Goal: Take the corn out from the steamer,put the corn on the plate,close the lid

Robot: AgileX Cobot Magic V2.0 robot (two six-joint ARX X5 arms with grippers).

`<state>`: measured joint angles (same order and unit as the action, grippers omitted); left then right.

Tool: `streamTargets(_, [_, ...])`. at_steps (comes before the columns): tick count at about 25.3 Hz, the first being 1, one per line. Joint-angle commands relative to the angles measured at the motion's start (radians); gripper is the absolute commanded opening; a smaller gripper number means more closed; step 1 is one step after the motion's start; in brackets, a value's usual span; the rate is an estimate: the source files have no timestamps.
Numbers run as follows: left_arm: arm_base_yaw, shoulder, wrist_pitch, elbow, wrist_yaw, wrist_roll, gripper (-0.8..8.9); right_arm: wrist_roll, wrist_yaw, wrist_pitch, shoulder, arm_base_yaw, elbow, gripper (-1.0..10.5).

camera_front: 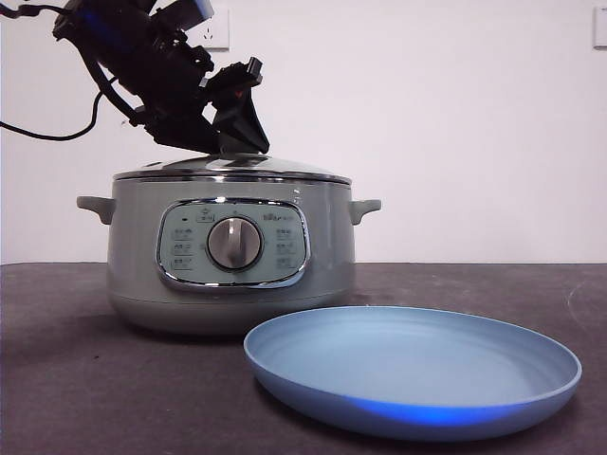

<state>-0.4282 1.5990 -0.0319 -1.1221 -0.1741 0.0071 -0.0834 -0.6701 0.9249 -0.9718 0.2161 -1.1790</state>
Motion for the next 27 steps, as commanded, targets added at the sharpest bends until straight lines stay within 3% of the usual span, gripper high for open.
streamTargets(1, [-0.002,-0.041,-0.003,-0.012,-0.012,-0.006,-0.08,-0.008,0.0,-0.001,0.001,0.002,-0.002,6.0])
streamTargets(11, [-0.001,-0.164,0.239,-0.231,-0.01,-0.002,-0.08,-0.008,0.0,-0.001,0.001,0.002,-0.002,6.0])
streamTargets(18, [0.059,-0.443,0.426,-0.233,-0.011,0.029,-0.07,-0.008,0.024,-0.016,-0.001,0.002,-0.002,6.0])
streamTargets(22, [0.071,-0.55,0.496,-0.233,-0.011,0.039,-0.06,-0.011,0.075,-0.029,-0.005,0.002,-0.002,6.0])
streamTargets(27, [0.07,-0.664,0.599,-0.227,-0.011,0.07,-0.06,-0.011,0.074,-0.056,-0.02,0.002,-0.002,6.0])
